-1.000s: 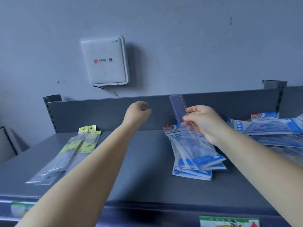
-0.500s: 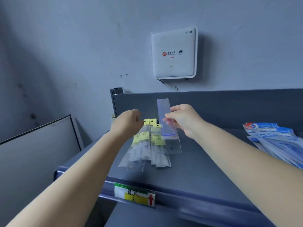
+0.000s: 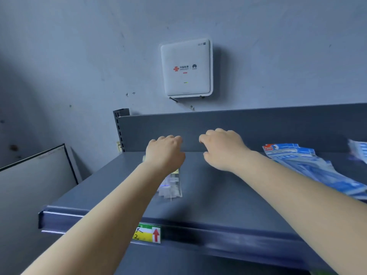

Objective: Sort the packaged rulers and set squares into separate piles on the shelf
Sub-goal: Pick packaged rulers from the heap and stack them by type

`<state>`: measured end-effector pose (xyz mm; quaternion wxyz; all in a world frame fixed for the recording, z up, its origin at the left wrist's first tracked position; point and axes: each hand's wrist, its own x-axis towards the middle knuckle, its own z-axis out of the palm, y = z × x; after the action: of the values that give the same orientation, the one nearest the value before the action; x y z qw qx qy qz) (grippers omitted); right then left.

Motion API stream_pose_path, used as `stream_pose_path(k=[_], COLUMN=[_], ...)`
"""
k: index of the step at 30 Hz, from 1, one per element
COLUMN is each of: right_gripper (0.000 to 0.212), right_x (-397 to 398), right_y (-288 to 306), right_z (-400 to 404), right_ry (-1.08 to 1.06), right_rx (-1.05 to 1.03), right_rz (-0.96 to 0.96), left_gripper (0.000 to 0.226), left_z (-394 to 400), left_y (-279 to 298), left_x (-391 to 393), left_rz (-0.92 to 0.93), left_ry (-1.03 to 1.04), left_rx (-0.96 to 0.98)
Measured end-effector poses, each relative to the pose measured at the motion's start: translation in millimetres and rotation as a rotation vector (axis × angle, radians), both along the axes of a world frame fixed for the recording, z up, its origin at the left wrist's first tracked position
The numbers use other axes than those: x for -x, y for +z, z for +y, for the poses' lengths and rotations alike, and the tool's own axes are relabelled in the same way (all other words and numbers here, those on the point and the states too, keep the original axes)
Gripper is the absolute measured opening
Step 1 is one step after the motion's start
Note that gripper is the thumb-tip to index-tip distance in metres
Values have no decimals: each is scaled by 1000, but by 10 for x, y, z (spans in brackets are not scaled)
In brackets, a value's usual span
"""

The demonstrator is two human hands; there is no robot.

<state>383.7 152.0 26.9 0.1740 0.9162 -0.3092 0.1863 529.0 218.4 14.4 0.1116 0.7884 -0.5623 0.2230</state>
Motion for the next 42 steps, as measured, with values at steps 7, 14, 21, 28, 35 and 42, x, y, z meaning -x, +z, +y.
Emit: stream_pose_path(k=[7, 14, 21, 28, 35, 42], right_gripper=[23, 25, 27, 31, 26, 35], right_x=[1028, 2407, 3761, 4684, 5206, 5459], right_y=[6, -82, -221, -268, -280, -330], right_z=[-132, -364, -562, -812, -1148, -1534], right_ry=[-106, -211, -358, -448, -554, -672], right_rx=[121, 117, 63, -48, -308, -466], right_rz=[80, 72, 26, -76, -287, -276], left_gripper=[30, 31, 33, 37, 38, 36], left_z=[-314, -752, -1098, -1387, -1763, -2225], left_y=[54, 3, -134, -235, -202, -200], left_x=[1034, 2415, 3692, 4369, 4610, 4709], left_rz=[-66, -49, 12, 67, 115, 166], left_ry=[-77, -226, -366, -401, -418, -457], left_rx=[11, 19, 15, -65, -98, -234])
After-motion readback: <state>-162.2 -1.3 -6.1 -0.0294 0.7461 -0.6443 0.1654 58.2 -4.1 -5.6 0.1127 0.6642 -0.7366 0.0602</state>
